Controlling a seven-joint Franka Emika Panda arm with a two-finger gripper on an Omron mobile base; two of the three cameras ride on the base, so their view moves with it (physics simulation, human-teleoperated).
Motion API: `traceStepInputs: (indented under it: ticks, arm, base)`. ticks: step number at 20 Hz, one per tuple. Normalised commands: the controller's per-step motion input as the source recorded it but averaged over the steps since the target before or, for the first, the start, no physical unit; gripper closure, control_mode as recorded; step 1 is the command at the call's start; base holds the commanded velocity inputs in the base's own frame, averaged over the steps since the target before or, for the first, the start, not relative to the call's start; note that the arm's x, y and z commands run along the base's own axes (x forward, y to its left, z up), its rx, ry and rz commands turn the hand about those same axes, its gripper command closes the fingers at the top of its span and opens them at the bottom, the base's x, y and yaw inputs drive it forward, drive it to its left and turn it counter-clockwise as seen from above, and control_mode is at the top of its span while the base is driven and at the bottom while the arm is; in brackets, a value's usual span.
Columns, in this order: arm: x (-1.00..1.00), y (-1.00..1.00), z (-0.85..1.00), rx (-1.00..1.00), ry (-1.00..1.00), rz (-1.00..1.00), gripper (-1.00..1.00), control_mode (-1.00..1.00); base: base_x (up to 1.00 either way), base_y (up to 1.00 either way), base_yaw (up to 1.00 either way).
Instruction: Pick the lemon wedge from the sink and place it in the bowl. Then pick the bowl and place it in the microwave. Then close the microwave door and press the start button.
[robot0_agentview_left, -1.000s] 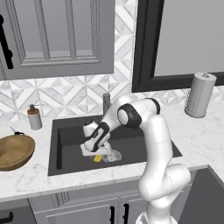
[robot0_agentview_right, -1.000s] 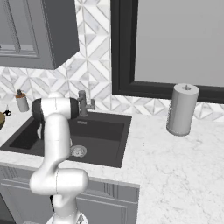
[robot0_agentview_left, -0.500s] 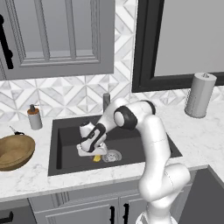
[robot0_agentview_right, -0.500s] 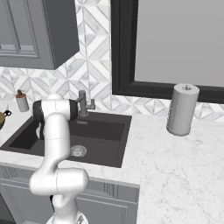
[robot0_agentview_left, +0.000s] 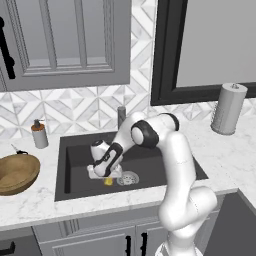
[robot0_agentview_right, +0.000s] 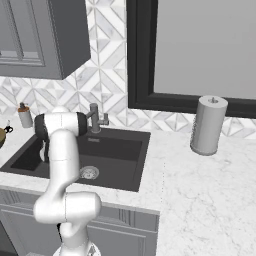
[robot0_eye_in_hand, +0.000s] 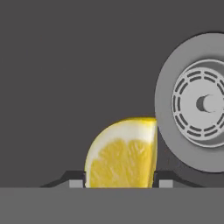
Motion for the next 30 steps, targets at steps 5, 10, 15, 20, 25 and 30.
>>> traceStepInputs:
  ticks: [5,10,15,20,25,30]
  arm:
    - [-0.51,0.03,0.97,0.00,-0.11,0.00,1.00,-1.00]
    - [-0.52,0.00,1.00,0.00,-0.02,0.00,1.00,-1.00]
    - [-0.54,0.03,1.00,0.00,0.00,0.03,1.00,-1.00]
    - [-0.40,0.21,1.00,0.03,-0.02,0.08,1.00,-1.00]
    - [-0.08,0.41,0.84,0.07,-0.07,0.18,1.00,-1.00]
    - [0.00,0.59,0.37,0.11,-0.15,0.23,1.00,-1.00]
  base:
    - [0.00,0.00,0.00]
    - [0.00,0.00,0.00]
    - [0.00,0.00,0.00]
    - [0.00,0.00,0.00]
    - [0.00,0.00,0.00]
    - [0.00,0.00,0.00]
